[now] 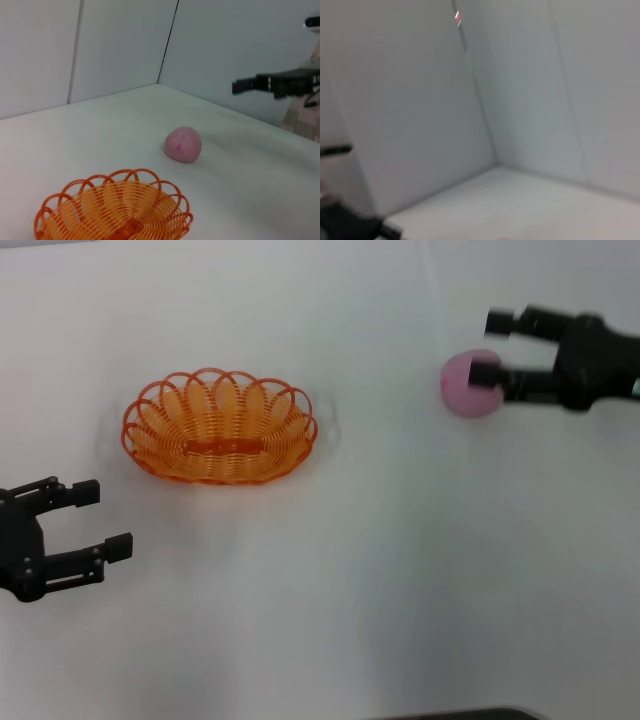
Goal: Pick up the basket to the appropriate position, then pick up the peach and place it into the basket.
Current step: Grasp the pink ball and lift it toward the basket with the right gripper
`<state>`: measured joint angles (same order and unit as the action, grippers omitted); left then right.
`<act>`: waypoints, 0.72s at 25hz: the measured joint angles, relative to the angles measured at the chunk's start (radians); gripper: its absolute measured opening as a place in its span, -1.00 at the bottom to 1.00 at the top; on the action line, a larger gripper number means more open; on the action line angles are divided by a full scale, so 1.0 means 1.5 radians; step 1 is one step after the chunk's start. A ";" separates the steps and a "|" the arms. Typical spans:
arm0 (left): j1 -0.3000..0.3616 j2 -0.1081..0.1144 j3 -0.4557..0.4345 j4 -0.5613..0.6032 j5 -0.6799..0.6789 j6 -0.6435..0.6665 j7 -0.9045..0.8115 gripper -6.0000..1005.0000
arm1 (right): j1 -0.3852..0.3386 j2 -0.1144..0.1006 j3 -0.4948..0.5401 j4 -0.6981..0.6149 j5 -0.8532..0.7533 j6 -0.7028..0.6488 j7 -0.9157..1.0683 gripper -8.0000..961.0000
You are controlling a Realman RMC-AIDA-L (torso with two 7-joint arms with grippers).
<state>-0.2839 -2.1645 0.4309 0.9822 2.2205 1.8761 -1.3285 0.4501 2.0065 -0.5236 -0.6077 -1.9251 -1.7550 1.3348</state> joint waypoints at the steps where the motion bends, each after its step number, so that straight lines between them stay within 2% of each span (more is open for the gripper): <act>1: 0.001 0.000 0.000 0.000 -0.001 0.000 0.000 0.59 | 0.001 0.000 0.004 0.000 0.020 0.006 0.000 0.84; 4: 0.002 -0.001 0.000 -0.001 -0.001 0.001 0.000 0.59 | 0.003 0.003 0.015 0.000 0.060 0.038 -0.002 0.84; 6: 0.003 -0.001 0.000 -0.003 -0.002 0.001 0.000 0.59 | 0.003 0.012 0.028 0.002 0.088 0.074 -0.007 0.84; 9: 0.004 -0.001 -0.001 -0.012 -0.002 0.002 0.002 0.59 | 0.000 0.033 0.048 0.009 0.138 0.124 -0.029 0.84; 10: 0.003 -0.001 -0.001 -0.014 -0.002 0.002 0.002 0.59 | -0.003 0.047 0.055 0.015 0.166 0.147 -0.059 0.84; 13: 0.000 -0.001 0.000 -0.017 -0.003 0.002 0.002 0.59 | -0.005 0.054 0.057 0.037 0.194 0.166 -0.093 0.84; 18: -0.003 -0.001 0.002 -0.017 -0.004 0.004 0.000 0.59 | -0.004 0.052 0.057 0.095 0.228 0.201 -0.146 0.84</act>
<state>-0.2891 -2.1660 0.4344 0.9570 2.2152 1.8823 -1.3282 0.4447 2.0846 -0.4383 -0.4651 -1.5832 -1.4532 1.1157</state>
